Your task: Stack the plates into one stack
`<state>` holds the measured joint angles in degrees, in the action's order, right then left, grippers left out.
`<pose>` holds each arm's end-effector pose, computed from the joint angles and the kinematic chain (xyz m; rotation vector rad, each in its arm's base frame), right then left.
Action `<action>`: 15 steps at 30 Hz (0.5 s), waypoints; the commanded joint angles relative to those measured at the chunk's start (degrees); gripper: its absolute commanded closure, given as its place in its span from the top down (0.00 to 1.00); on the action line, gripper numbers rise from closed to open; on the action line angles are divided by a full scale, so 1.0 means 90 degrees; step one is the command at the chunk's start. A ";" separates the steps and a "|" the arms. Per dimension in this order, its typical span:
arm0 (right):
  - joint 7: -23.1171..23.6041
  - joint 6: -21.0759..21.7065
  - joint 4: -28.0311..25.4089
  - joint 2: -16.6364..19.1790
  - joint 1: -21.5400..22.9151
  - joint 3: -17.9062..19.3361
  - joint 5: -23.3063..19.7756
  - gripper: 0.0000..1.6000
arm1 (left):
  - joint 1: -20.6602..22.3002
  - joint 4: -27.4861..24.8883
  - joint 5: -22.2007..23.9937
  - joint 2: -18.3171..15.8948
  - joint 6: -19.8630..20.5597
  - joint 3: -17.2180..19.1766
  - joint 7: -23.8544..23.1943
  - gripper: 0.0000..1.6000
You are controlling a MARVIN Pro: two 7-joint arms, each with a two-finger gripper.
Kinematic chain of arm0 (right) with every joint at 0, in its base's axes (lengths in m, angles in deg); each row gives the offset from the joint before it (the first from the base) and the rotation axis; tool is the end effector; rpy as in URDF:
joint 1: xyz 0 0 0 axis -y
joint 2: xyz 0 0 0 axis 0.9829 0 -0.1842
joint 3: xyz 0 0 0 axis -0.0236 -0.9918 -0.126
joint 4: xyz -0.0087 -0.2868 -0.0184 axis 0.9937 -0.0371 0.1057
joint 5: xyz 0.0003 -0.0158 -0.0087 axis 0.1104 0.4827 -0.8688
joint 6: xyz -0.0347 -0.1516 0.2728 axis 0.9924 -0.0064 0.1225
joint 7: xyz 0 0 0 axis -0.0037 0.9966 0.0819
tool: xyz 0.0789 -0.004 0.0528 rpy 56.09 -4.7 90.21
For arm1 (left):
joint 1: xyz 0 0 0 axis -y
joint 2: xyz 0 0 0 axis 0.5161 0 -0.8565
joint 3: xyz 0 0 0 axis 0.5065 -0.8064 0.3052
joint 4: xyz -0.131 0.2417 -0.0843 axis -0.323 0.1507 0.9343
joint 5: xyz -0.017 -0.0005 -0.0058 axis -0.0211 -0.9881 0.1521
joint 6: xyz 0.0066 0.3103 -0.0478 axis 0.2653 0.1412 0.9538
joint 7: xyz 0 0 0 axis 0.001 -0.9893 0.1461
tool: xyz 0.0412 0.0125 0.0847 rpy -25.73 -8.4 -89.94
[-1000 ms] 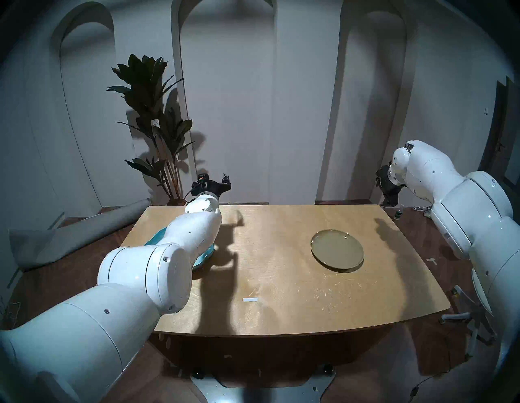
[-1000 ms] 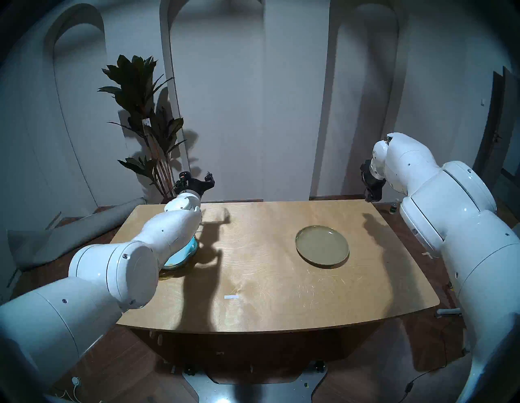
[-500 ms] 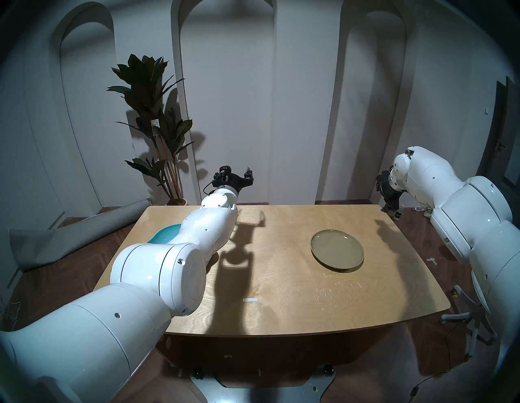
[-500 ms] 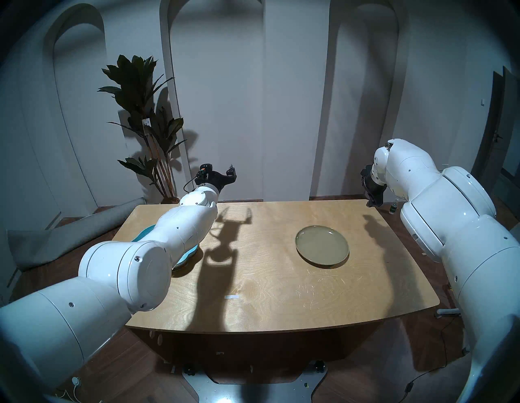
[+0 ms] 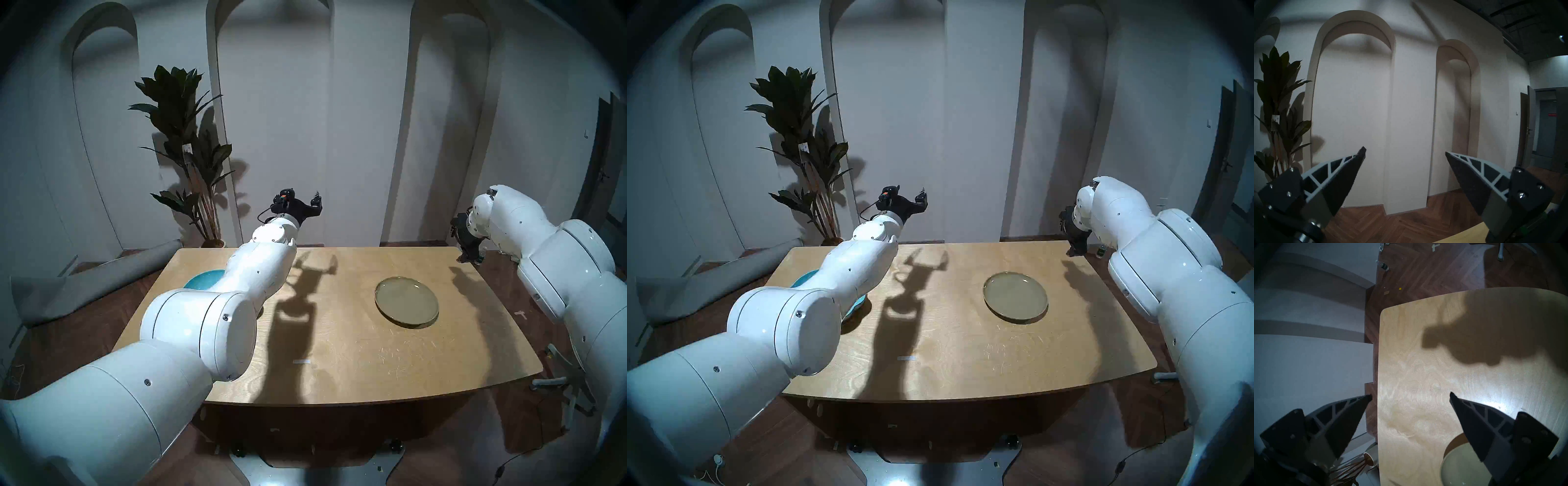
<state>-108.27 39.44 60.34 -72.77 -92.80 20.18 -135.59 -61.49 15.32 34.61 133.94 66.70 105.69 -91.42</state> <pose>0.6045 -0.2305 -0.1826 -1.9316 1.9165 -0.7267 0.6447 -0.1049 -0.1927 1.8322 -0.2279 2.1999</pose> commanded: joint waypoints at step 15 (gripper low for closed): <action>0.0538 0.0338 -0.0200 0.0498 0.0275 0.0153 -0.0014 1.00 | 0.0154 -0.0265 -0.0110 0.0055 -0.0043 -0.0140 -0.0412 1.00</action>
<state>-105.46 41.57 59.78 -70.42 -93.43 21.02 -135.53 -61.56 14.42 33.65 134.21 66.71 104.65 -94.22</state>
